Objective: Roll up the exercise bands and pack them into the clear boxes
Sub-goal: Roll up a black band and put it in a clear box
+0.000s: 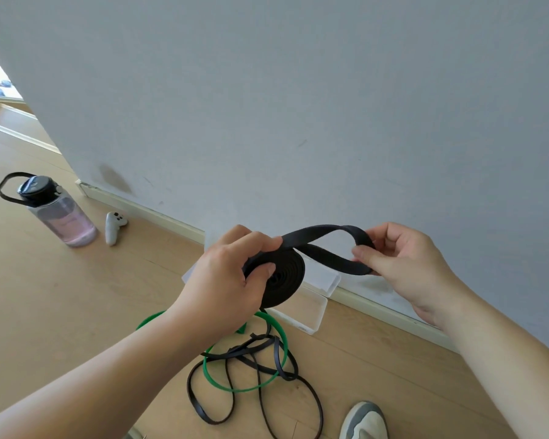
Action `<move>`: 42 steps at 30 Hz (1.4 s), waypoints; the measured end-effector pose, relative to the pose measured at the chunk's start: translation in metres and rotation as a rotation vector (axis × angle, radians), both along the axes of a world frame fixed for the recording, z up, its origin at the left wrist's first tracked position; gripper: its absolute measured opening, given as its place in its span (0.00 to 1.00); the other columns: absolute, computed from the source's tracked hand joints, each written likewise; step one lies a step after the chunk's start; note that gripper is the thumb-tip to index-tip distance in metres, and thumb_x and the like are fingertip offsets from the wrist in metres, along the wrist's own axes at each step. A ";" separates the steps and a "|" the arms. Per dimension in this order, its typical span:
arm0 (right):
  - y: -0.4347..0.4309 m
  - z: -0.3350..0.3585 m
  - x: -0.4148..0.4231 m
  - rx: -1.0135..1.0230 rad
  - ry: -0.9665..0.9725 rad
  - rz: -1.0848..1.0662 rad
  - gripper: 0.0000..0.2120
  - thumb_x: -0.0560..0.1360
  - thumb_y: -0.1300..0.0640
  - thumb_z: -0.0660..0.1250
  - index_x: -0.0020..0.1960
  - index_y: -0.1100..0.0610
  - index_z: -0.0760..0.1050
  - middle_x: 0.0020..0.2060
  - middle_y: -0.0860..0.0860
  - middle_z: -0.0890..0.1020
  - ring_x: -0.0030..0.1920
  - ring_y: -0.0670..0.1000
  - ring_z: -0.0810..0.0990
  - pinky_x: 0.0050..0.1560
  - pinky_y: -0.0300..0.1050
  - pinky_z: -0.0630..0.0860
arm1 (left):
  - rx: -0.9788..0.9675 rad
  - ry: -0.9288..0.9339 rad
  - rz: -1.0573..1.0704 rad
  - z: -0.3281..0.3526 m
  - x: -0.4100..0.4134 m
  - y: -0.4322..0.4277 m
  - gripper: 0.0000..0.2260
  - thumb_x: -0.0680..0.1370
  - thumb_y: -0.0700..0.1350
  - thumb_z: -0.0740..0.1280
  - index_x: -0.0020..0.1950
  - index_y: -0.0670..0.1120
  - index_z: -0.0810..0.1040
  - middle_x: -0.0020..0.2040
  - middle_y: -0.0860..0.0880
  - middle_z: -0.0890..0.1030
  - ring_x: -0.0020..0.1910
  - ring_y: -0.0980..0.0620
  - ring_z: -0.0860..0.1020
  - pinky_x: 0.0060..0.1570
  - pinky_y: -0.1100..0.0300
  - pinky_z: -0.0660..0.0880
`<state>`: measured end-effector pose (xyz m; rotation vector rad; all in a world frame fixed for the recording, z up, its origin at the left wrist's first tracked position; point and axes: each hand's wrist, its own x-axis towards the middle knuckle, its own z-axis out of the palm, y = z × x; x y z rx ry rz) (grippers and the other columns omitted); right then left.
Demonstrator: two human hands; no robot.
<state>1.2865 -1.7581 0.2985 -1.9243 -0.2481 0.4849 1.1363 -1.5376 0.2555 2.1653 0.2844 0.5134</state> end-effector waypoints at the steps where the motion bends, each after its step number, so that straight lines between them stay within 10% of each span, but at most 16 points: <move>1: 0.001 0.000 0.000 -0.006 -0.036 -0.018 0.05 0.77 0.62 0.74 0.50 0.54 0.83 0.43 0.53 0.87 0.46 0.58 0.88 0.54 0.53 0.84 | 0.006 0.005 0.003 -0.001 0.000 0.000 0.15 0.77 0.39 0.73 0.59 0.56 0.82 0.51 0.60 0.78 0.49 0.56 0.78 0.38 0.60 0.73; 14: 0.000 -0.003 -0.005 -0.209 -0.093 -0.011 0.08 0.77 0.60 0.74 0.50 0.47 0.86 0.39 0.48 0.87 0.44 0.55 0.86 0.54 0.52 0.84 | 0.032 -0.021 0.039 0.000 0.001 -0.003 0.15 0.77 0.39 0.73 0.60 0.55 0.83 0.51 0.60 0.78 0.50 0.59 0.78 0.40 0.69 0.70; 20: 0.009 0.006 -0.003 0.217 0.174 -0.241 0.09 0.80 0.71 0.66 0.54 0.62 0.83 0.41 0.64 0.86 0.42 0.60 0.86 0.46 0.53 0.86 | 0.168 -0.011 -0.032 -0.009 -0.001 -0.002 0.17 0.77 0.37 0.72 0.61 0.54 0.83 0.50 0.57 0.77 0.43 0.56 0.76 0.41 0.57 0.77; 26: 0.011 0.024 -0.007 0.603 0.579 -0.186 0.11 0.82 0.69 0.59 0.61 0.62 0.76 0.36 0.57 0.82 0.39 0.57 0.84 0.51 0.57 0.85 | 0.104 0.046 -0.024 -0.017 0.001 -0.001 0.16 0.78 0.37 0.72 0.61 0.54 0.84 0.52 0.59 0.78 0.49 0.56 0.78 0.47 0.56 0.77; 32: -0.001 0.020 -0.008 0.014 0.173 -0.040 0.09 0.83 0.60 0.64 0.56 0.55 0.83 0.44 0.59 0.84 0.46 0.55 0.83 0.56 0.54 0.82 | -0.049 -0.019 -0.054 -0.013 0.002 -0.001 0.16 0.77 0.35 0.73 0.59 0.54 0.84 0.52 0.59 0.79 0.53 0.56 0.79 0.47 0.49 0.81; 42: 0.016 0.022 -0.037 -0.055 -0.214 0.371 0.14 0.75 0.57 0.76 0.58 0.43 0.83 0.57 0.37 0.85 0.64 0.37 0.79 0.71 0.44 0.72 | -0.101 -0.116 -0.167 0.008 -0.003 -0.013 0.16 0.78 0.34 0.72 0.60 0.51 0.85 0.52 0.54 0.79 0.50 0.48 0.80 0.43 0.44 0.81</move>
